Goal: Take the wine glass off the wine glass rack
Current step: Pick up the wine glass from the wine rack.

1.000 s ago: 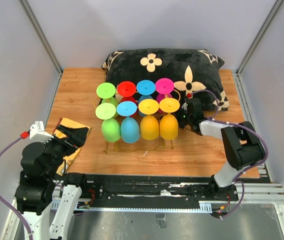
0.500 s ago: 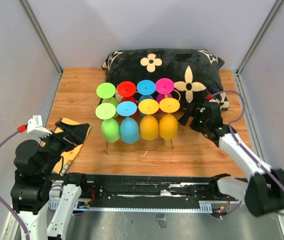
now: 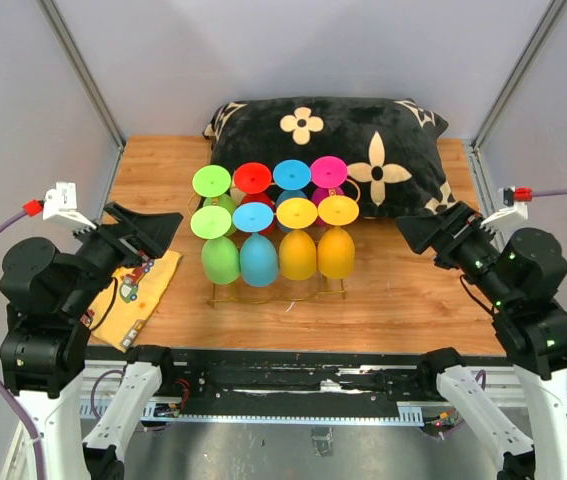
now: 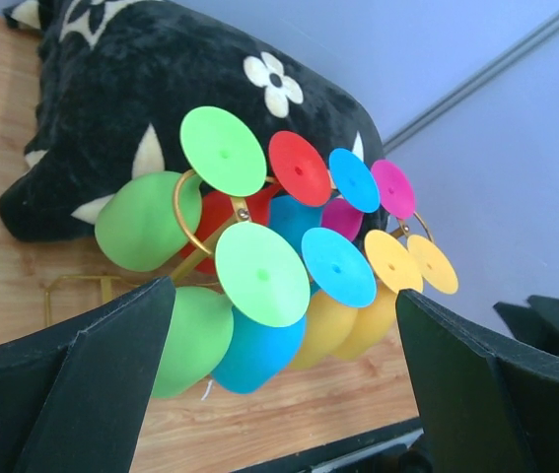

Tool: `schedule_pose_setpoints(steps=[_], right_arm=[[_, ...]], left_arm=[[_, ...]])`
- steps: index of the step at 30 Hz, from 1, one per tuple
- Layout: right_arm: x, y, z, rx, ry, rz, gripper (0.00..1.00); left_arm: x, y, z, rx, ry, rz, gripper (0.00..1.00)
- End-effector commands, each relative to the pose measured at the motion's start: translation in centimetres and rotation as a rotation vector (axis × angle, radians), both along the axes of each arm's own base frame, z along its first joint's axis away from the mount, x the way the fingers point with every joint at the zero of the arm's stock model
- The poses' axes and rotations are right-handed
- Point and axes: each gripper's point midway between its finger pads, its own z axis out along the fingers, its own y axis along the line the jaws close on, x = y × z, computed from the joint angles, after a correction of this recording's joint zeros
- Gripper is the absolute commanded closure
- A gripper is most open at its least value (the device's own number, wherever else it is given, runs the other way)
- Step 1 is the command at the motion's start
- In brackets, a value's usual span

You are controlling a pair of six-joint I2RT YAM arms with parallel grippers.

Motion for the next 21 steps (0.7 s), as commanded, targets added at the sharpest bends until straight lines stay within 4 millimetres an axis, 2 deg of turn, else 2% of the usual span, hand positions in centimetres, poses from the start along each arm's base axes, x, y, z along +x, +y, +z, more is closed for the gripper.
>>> schedule_pose_setpoints(steps=[1,6,10,13,15,17,21], right_arm=[[-3.0,4.2,3.0,0.180,0.084,0.238,0.13],[-2.2,5.4,4.4,0.287,0.082,0.270,0.18],[-0.3,6.1,3.4,0.268,0.136,0.281,0.19],[0.7,7.2,3.5,0.285,0.140,0.337,0.23],[1.4,7.3,3.0,0.280,0.149,0.331,0.26],[2.1,7.2,2.7,0.277,0.140,0.310,0.33],[3.1,7.4,2.3,0.292,0.151,0.301,0.41]], left_arm=[[-1.0,-1.7,1.5,0.031,-0.066,-0.119,0.00],[-0.8,-1.7,0.9,0.010,-0.051,-0.110,0.00],[-0.7,-1.7,0.8,0.010,-0.041,-0.112,0.00],[-1.2,-2.6,1.3,0.005,-0.073,-0.171,0.00],[-1.2,-2.7,1.2,-0.012,-0.073,-0.172,0.00],[-1.2,-2.6,1.1,-0.022,-0.079,-0.164,0.00],[-1.0,-2.8,1.6,-0.033,-0.087,-0.173,0.00]])
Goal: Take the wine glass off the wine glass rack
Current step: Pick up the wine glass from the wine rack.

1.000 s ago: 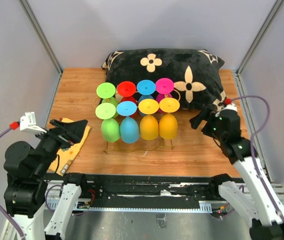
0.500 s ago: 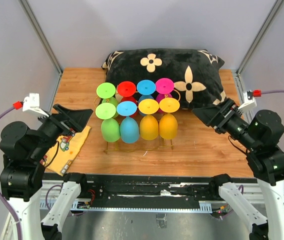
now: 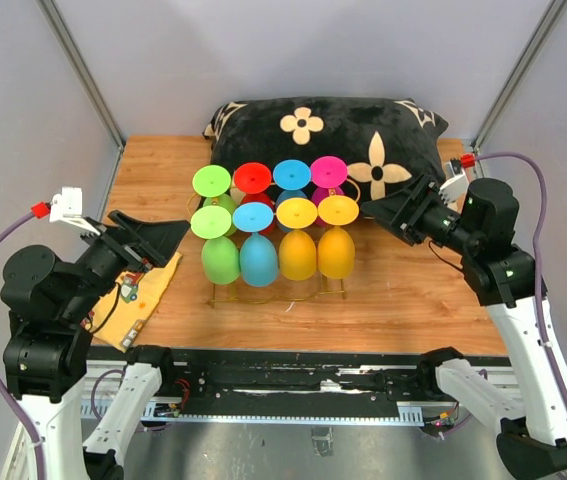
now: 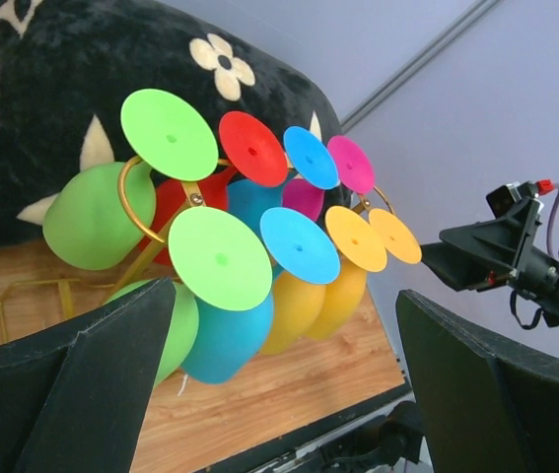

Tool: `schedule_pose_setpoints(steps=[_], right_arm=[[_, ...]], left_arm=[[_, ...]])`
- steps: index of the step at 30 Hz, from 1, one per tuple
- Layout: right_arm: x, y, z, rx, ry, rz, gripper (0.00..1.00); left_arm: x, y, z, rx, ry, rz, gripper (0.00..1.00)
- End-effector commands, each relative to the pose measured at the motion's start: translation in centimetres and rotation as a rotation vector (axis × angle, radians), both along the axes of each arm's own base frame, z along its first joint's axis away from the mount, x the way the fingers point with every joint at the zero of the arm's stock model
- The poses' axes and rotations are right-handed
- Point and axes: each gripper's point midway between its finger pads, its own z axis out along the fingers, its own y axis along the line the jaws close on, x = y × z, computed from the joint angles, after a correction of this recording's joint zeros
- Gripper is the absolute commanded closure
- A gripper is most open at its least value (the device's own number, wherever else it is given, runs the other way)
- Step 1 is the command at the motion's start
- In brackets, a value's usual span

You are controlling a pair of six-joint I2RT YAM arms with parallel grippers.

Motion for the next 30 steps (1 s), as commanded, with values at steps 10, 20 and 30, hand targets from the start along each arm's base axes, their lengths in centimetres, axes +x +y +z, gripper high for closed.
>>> schedule_pose_setpoints(steps=[10,20,30], right_arm=[[0.9,1.2,0.5,0.042,-0.027,0.072,0.53],[1.2,2.6,-0.6,0.054,0.015,0.147,0.67],[0.6,2.9,0.0,0.111,0.017,0.154,0.82]], left_arm=[[0.0,-1.4,1.0,-0.039,-0.049,-0.086,0.00],[0.0,-2.6,1.0,-0.020,-0.046,-0.170,0.03],[-1.3,-4.9,1.8,-0.022,-0.065,-0.359,0.11]])
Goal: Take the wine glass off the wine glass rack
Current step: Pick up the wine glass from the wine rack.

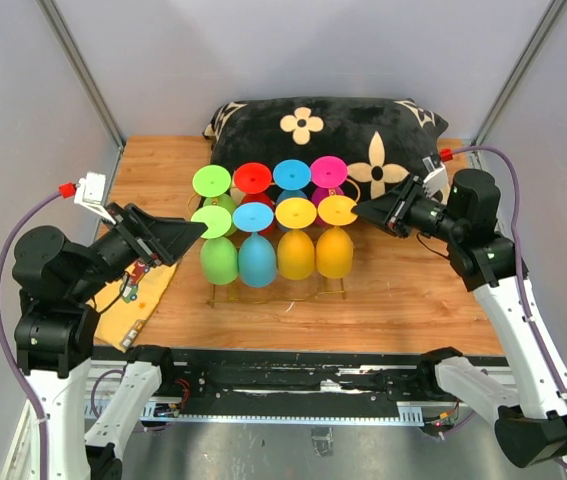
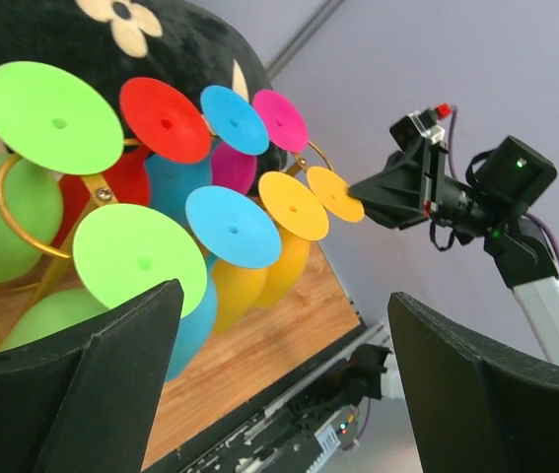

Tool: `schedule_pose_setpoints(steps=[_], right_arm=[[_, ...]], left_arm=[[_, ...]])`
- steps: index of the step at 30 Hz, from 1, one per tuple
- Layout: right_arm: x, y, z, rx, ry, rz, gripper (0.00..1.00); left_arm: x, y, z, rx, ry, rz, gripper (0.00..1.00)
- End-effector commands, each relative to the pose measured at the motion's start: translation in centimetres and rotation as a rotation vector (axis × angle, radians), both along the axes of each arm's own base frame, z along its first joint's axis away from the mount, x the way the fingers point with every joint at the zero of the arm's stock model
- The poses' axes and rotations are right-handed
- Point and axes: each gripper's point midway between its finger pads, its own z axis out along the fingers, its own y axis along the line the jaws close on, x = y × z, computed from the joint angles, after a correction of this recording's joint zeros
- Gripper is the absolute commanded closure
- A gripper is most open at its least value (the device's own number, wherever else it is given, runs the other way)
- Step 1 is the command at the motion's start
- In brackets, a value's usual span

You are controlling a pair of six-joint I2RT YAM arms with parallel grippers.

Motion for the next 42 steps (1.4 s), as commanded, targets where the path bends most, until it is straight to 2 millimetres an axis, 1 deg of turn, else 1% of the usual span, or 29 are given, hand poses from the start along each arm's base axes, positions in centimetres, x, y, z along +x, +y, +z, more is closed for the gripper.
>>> schedule_pose_setpoints(steps=[1,5,12,18,22,25,30,34,38,42], right_arm=[[-0.9,0.6,1.0,0.058,-0.019,0.036,0.84],[-1.1,0.6,1.5,0.091,-0.017,0.028,0.91],[-1.5,0.2,3.3,0.141,-0.020,-0.016,0.99],[-2.0,-0.3,4.0,0.138,-0.028,-0.041,0.99],[-2.7,-0.3,4.1,0.137,-0.023,-0.024,0.99],[-3.5,-0.4,4.1,0.125,-0.029,-0.009,0.99],[-5.0,-0.3,4.0,0.101,-0.045,0.045,0.99],[-5.0,0.0,4.4,0.102,-0.064,0.068,0.99],[-4.8,0.1,4.7,0.109,-0.068,0.074,0.99],[-4.4,0.3,4.4,0.107,-0.063,0.077,0.99]], left_arm=[[-1.4,-1.8,1.7,0.005,-0.064,-0.154,0.11],[-1.6,-1.9,2.6,0.005,-0.088,-0.163,0.11],[-2.2,-3.0,3.9,-0.042,-0.100,-0.262,0.12],[-2.5,-3.4,4.8,-0.048,-0.107,-0.307,0.13],[-2.8,-3.6,5.5,-0.045,-0.115,-0.325,0.15],[-2.5,-3.5,5.4,-0.038,-0.110,-0.321,0.14],[-1.4,-3.6,5.1,-0.029,-0.081,-0.327,0.12],[-0.8,-3.7,5.6,-0.026,-0.088,-0.324,0.12],[-1.2,-3.8,6.8,-0.030,-0.120,-0.337,0.12],[-1.6,-3.8,7.2,-0.034,-0.132,-0.343,0.11]])
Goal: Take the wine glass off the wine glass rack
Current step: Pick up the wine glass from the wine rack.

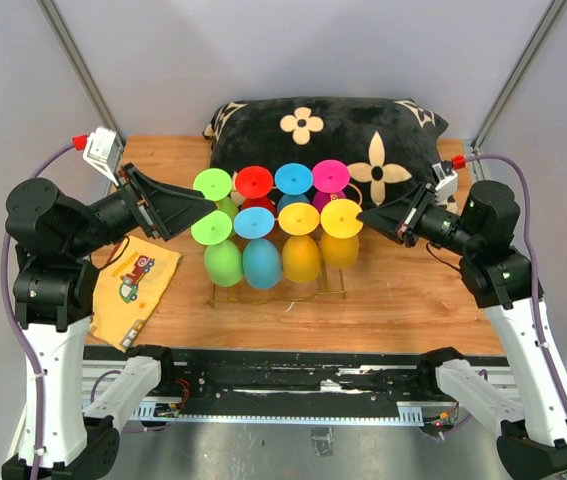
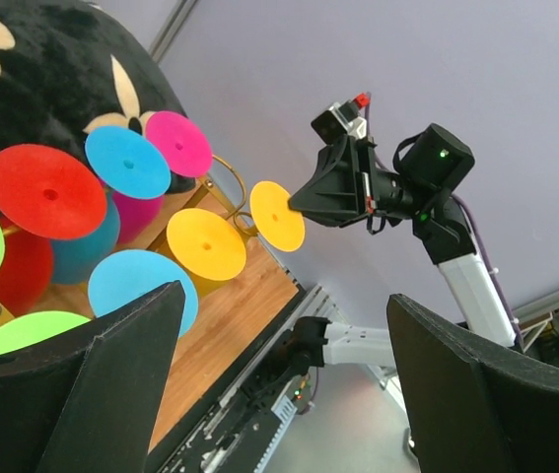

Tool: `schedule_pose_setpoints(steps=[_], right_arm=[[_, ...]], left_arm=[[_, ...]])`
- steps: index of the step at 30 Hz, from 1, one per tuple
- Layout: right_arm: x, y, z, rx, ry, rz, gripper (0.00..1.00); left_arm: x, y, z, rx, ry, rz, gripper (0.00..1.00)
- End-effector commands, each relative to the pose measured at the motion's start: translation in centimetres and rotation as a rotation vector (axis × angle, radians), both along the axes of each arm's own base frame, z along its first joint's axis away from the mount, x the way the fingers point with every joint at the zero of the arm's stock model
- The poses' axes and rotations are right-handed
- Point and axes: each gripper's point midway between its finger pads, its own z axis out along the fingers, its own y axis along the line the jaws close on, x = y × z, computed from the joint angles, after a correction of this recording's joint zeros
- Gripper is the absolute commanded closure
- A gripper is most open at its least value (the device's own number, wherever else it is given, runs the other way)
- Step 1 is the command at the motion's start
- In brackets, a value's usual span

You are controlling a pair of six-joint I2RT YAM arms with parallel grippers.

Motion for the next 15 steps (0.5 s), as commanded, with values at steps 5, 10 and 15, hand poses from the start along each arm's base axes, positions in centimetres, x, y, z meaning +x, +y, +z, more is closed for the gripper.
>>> schedule_pose_setpoints(steps=[5,10,15], right_arm=[[-0.4,0.8,1.7,0.002,-0.072,0.074,0.99],[0.2,1.1,1.7,-0.005,-0.072,0.090,0.99],[-0.9,1.0,1.9,-0.033,-0.110,0.124,0.99]], left_arm=[[-2.0,-0.8,0.7,0.000,-0.032,-0.101,0.11],[-1.3,-0.9,0.5,0.008,-0.036,-0.097,0.10],[-0.8,-2.1,0.7,0.006,-0.030,-0.135,0.10]])
